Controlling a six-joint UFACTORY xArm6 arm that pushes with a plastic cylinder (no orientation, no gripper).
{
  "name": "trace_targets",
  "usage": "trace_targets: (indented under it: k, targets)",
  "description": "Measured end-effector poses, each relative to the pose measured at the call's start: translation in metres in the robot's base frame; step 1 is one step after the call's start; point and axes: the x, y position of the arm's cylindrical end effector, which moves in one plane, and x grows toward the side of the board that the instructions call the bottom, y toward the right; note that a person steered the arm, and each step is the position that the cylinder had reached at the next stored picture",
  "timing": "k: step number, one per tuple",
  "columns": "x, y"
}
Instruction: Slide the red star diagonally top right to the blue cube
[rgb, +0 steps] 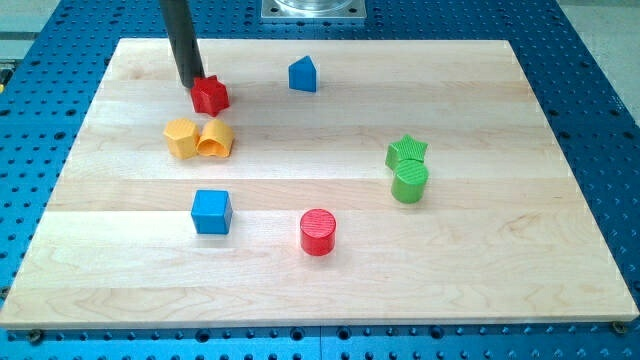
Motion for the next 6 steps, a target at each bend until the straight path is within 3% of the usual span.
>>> trace_targets:
  k: [1,2,3,5,6]
  targets:
    - [0.000,0.001]
    - [0.034,0.043]
    - [0.041,0.136]
    - [0.027,-0.010]
    - [0.039,0.008]
